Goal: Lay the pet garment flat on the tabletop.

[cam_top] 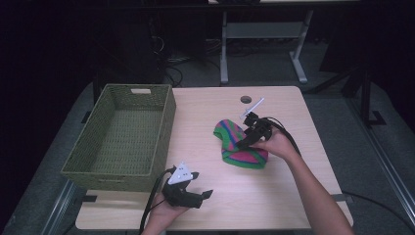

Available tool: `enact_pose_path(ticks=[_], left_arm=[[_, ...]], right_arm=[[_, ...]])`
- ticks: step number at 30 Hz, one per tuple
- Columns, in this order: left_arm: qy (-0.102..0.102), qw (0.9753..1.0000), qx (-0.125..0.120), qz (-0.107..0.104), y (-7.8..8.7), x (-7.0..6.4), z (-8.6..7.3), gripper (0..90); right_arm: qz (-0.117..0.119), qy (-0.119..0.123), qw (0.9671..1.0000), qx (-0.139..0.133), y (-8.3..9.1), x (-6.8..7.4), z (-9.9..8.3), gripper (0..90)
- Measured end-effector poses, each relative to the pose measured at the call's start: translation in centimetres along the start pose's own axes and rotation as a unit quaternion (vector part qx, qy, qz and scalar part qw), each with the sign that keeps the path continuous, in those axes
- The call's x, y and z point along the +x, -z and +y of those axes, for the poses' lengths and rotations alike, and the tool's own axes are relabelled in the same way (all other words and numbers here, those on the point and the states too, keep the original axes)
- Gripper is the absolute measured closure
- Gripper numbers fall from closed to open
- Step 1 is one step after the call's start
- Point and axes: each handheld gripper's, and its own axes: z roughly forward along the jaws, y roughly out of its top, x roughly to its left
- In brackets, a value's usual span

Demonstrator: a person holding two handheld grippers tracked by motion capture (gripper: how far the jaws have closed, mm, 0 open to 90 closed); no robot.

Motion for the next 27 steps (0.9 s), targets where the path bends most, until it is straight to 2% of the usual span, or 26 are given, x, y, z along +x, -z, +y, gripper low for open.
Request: enact_pose_path(ticks=[5,7,10,16,21,27], left_arm=[[-0.005,1.0000,0.001,0.001,0.1,0.0,0.0,21.0],[-0.006,1.0000,-0.001,0.001,0.1,0.1,0.0,21.1],[0.000,1.0000,-0.001,0.001,0.2,0.2,0.0,21.0],[0.000,1.0000,-0.002,-0.001,0.2,0.1,0.0,21.1],[-0.002,1.0000,0.000,-0.001,0.1,0.0,0.0,21.0],[0.005,1.0000,-0.003,0.000,0.1,0.3,0.0,21.1]], right_arm=[[-0.010,0.000,0.9999,0.006,-0.9,0.2,0.3,23.5],[-0.005,-0.008,0.9999,0.005,-1.4,0.3,0.3,23.5],[-0.013,-0.007,0.9998,0.009,-2.0,0.5,0.4,25.0],[-0.029,-0.022,0.9992,0.016,-2.8,0.4,0.3,29.6],[-0.039,-0.030,0.9988,0.008,-3.1,0.4,0.0,31.3],[-0.067,-0.016,0.9976,0.010,-3.4,1.0,-0.1,34.7]])
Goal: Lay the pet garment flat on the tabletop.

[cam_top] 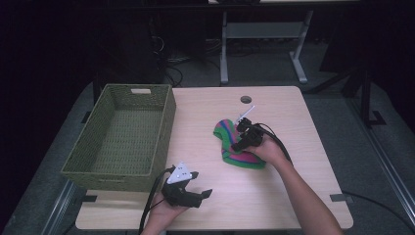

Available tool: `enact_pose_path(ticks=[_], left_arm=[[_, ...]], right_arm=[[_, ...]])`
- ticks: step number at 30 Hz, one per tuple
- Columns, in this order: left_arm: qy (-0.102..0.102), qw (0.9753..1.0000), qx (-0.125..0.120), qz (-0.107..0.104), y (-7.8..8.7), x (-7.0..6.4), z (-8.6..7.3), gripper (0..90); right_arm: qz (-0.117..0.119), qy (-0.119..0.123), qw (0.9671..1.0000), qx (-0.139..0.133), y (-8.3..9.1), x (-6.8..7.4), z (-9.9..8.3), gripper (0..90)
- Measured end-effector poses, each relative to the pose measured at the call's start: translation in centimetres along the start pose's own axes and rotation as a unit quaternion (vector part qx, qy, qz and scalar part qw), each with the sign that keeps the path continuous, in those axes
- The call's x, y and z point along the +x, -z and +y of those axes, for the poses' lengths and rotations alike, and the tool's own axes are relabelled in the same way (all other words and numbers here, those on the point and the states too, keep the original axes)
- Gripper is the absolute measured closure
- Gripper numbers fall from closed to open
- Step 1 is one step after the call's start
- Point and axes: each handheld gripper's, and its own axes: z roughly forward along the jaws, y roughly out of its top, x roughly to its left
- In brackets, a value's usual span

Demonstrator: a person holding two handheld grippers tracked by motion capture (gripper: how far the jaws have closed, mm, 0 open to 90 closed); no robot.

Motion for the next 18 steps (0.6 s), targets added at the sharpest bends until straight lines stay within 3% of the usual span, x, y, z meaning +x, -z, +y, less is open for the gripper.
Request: enact_pose_path(ticks=[11,18], left_arm=[[-0.008,1.0000,0.003,-0.004,-0.29,-0.51,0.06,21.1],[-0.002,1.0000,-0.001,-0.003,-0.21,-0.23,0.06,21.1]], right_arm=[[-0.010,-0.012,0.9998,-0.011,0.08,0.44,-0.44,41.3],[-0.012,-0.017,0.9996,-0.017,0.28,-0.16,-0.59,55.9]])
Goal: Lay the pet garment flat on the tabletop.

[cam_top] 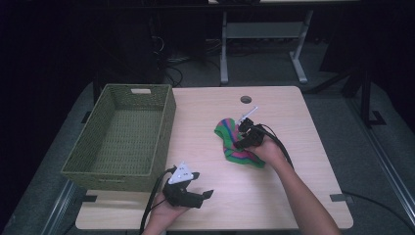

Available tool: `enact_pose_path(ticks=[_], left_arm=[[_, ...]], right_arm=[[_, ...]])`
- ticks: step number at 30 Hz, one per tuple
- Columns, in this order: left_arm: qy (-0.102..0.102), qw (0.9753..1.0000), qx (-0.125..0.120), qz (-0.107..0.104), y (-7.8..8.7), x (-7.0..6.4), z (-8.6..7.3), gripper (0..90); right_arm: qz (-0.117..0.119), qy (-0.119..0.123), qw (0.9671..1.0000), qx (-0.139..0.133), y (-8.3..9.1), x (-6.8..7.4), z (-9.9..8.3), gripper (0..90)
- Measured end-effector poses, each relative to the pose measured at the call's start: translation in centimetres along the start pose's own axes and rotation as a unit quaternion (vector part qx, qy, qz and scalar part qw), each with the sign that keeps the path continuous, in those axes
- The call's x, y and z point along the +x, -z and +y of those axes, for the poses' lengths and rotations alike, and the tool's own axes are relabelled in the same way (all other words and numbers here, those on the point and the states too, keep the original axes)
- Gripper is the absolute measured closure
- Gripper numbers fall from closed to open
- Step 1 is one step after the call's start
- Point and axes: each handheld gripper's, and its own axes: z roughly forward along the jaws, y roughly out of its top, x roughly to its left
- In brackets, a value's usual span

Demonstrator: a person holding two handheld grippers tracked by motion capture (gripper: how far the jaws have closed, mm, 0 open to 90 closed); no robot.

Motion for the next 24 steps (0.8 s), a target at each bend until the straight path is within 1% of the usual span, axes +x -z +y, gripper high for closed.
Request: enact_pose_path(ticks=[2,8,12,13,17,22,24], left_arm=[[0.000,1.0000,-0.002,0.000,0.1,0.0,0.0,21.1],[-0.003,1.0000,0.000,0.002,0.2,-0.1,0.0,21.1],[-0.003,1.0000,0.001,0.001,0.1,0.0,0.0,21.1],[-0.003,1.0000,0.002,0.002,0.1,0.0,0.0,21.1],[-0.003,1.0000,-0.001,0.003,0.2,0.0,0.0,21.1],[-0.002,1.0000,-0.002,0.004,0.3,0.1,0.0,21.0],[-0.001,1.0000,-0.002,0.006,0.4,0.2,0.0,21.1]], right_arm=[[-0.003,-0.006,1.0000,-0.003,0.0,-0.1,-0.1,59.4],[-0.007,-0.013,0.9999,-0.001,0.1,-0.2,0.0,65.3],[-0.006,-0.016,0.9998,-0.010,0.1,-0.4,-0.2,66.8],[-0.003,-0.018,0.9998,-0.012,0.1,-0.5,-0.3,67.5],[-0.004,-0.020,0.9997,-0.010,0.1,-0.6,-0.2,69.7],[0.009,-0.033,0.9993,-0.017,0.3,-1.0,-0.4,71.4],[0.003,-0.029,0.9995,-0.015,0.4,-1.1,-0.5,72.1]])
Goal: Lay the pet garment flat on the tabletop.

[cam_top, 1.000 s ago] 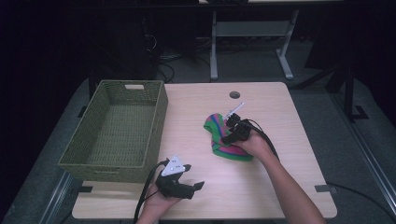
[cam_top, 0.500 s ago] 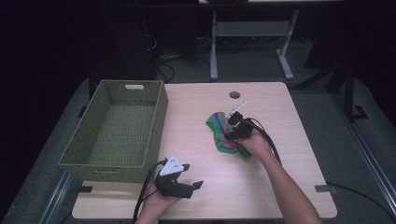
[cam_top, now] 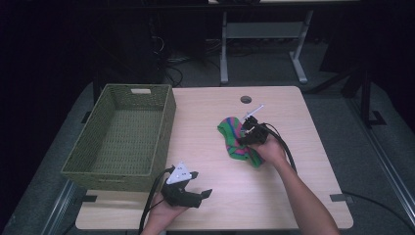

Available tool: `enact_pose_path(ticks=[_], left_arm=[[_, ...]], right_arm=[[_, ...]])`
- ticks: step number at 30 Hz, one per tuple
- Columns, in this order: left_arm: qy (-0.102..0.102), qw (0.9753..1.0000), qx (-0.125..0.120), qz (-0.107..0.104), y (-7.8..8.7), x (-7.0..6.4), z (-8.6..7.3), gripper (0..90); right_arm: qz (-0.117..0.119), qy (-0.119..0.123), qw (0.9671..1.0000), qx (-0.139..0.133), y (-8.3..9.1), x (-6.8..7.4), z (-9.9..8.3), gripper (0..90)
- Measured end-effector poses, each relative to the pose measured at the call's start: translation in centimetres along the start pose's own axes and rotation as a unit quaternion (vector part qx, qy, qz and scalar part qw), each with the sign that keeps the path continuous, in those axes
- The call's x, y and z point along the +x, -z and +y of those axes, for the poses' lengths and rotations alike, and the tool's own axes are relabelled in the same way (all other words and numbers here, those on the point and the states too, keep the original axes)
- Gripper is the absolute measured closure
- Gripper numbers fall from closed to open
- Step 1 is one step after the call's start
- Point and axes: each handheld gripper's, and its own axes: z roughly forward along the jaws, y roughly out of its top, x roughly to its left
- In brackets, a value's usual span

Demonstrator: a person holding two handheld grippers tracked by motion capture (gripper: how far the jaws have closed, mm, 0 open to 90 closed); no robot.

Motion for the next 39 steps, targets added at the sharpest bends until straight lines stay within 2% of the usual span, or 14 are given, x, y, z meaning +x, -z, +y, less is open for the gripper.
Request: enact_pose_path(ticks=[5,11,15,23,30,38,39], left_arm=[[0.002,1.0000,-0.001,-0.002,0.0,0.1,0.0,21.1],[0.001,1.0000,0.000,-0.003,-0.1,0.0,0.0,21.1],[0.000,1.0000,0.002,-0.004,-0.3,-0.1,0.0,21.1],[0.002,1.0000,0.003,-0.006,-0.3,-0.1,0.0,21.1],[0.003,1.0000,0.001,-0.007,-0.3,0.0,0.0,21.1],[0.001,1.0000,0.002,-0.005,-0.3,0.0,0.0,21.1],[0.002,1.0000,0.000,-0.006,-0.3,0.0,0.0,21.1]], right_arm=[[0.003,-0.003,1.0000,-0.003,0.7,-0.5,-0.2,72.5],[0.006,-0.015,0.9996,-0.023,2.5,-1.5,-0.7,72.6],[0.006,-0.014,0.9994,-0.031,3.6,-1.9,-0.9,72.6],[0.026,-0.014,0.9982,-0.053,5.7,-2.5,-1.2,72.4],[0.033,-0.011,0.9973,-0.066,7.1,-2.3,-1.3,72.3],[0.048,0.017,0.9952,-0.084,8.1,-1.4,-1.2,72.3],[0.053,0.014,0.9951,-0.083,8.3,-1.2,-1.2,72.3]])
